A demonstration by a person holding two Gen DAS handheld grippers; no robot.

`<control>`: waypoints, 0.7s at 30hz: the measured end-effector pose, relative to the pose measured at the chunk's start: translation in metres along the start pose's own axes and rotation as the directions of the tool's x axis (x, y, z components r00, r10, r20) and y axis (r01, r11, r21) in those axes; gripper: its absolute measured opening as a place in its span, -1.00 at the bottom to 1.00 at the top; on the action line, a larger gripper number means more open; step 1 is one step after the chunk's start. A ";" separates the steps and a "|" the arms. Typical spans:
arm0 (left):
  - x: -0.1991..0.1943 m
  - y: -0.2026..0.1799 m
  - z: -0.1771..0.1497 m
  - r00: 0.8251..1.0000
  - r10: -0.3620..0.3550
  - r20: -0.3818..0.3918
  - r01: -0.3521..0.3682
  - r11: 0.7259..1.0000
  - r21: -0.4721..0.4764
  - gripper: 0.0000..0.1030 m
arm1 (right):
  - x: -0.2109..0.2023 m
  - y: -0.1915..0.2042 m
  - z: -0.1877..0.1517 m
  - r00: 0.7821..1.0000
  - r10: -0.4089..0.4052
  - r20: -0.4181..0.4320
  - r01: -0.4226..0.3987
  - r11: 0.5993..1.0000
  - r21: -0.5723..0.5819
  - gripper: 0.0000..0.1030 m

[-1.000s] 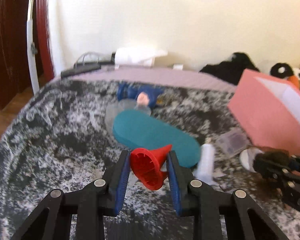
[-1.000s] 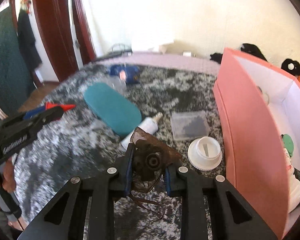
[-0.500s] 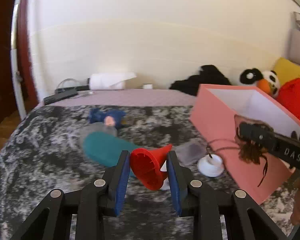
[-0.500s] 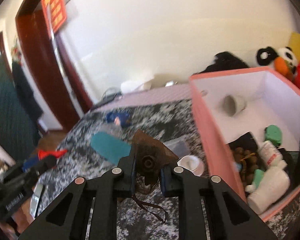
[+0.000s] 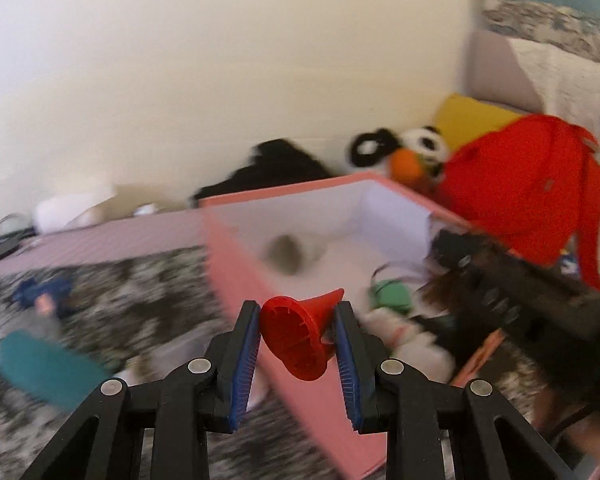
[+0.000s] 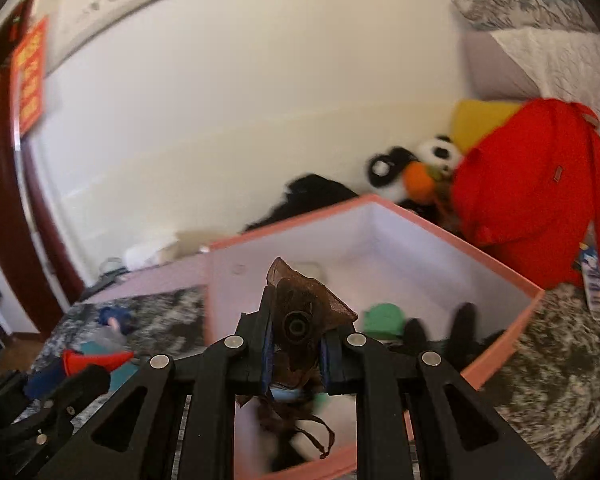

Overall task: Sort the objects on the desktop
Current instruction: 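Carry funnel and brown mesh item into the pink box and open both grippers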

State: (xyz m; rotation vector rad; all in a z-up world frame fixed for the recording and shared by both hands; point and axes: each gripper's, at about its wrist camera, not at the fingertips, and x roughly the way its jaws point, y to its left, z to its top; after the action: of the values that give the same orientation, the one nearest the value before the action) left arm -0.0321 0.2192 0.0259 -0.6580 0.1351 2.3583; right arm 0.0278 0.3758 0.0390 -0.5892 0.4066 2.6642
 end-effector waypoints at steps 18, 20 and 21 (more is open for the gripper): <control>0.075 -0.060 -0.016 0.993 -0.054 -0.104 0.049 0.997 -0.052 1.00 | 0.010 -0.102 0.010 1.000 -0.028 0.006 0.027 0.992 0.126 0.84; 0.071 -0.056 -0.016 0.994 -0.055 -0.091 0.048 0.996 -0.076 1.00 | 0.009 -0.104 0.011 1.000 -0.013 0.009 0.011 0.988 0.155 0.84; 0.069 -0.052 -0.015 0.995 -0.051 -0.090 0.044 0.995 -0.085 1.00 | 0.010 -0.104 0.011 1.000 -0.005 0.007 0.004 0.987 0.161 0.84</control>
State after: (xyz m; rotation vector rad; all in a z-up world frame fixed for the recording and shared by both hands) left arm -0.0370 0.2959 -0.0174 -0.8018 0.0619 2.2987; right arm 0.0596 0.4748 0.0236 -0.5291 0.6114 2.5969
